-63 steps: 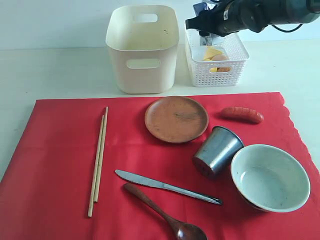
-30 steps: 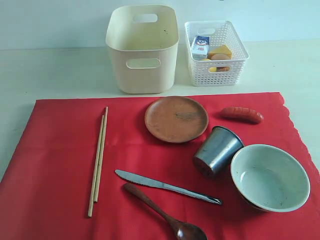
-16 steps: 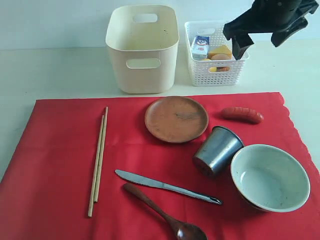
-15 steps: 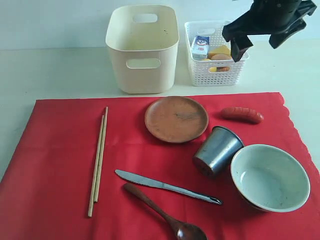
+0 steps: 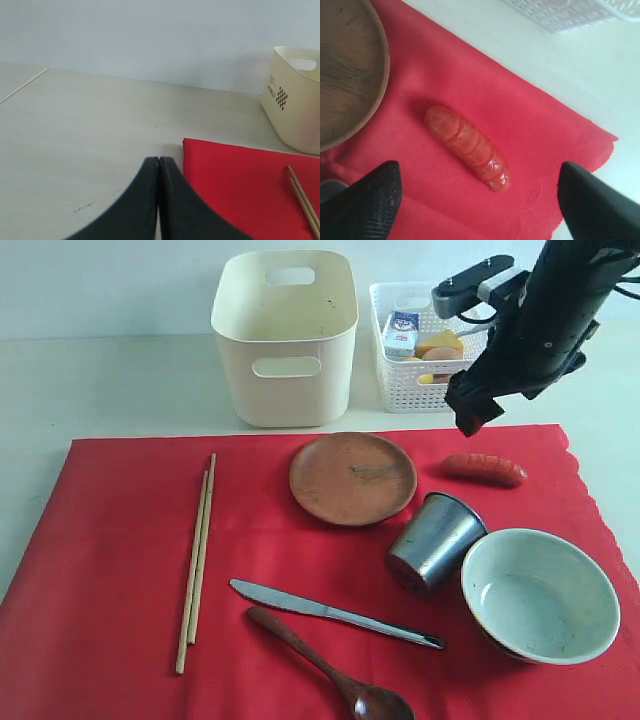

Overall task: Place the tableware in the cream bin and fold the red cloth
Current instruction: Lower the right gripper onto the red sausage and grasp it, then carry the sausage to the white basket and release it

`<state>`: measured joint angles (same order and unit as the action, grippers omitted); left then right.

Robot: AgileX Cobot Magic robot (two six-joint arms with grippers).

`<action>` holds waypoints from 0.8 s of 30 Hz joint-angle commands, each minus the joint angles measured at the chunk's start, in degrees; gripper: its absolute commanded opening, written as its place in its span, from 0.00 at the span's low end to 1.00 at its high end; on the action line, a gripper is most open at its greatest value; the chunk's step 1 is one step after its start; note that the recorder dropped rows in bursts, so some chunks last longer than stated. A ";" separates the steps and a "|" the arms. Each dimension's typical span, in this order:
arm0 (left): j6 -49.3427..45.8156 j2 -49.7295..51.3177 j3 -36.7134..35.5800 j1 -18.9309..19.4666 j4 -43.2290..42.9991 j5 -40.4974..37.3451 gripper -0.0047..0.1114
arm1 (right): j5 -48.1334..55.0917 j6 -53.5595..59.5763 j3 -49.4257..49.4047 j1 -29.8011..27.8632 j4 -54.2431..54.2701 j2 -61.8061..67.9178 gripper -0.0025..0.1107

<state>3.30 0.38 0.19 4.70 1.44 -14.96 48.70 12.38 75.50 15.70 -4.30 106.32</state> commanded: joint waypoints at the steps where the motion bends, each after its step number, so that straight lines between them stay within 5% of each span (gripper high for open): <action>1: -0.14 -0.38 -0.19 -0.27 0.41 0.20 0.06 | -3.95 0.94 -2.07 -0.03 -0.83 1.75 0.73; 9: -0.14 -0.38 -0.19 -0.27 0.41 0.20 0.06 | -5.60 1.05 -2.07 -0.03 -0.83 13.08 0.71; 14: -0.14 -0.38 -0.19 -0.27 0.41 0.20 0.06 | -7.29 -2.01 -1.96 -0.03 -0.83 13.77 0.28; 17: -0.14 -0.38 -0.19 -0.27 0.41 0.20 0.06 | -7.60 -2.50 -1.96 -0.03 -0.83 12.14 0.11; 19: -0.14 -0.38 -0.19 -0.27 0.41 0.20 0.06 | -8.10 -2.50 -1.96 -0.03 -0.83 10.39 0.03; 24: -0.14 -0.38 -0.19 -0.27 0.41 0.20 0.06 | -10.49 -3.58 -1.96 -0.03 -0.83 5.11 0.02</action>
<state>3.30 0.38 0.19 4.70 1.44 -14.96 40.38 9.41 73.65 15.81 -4.63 114.94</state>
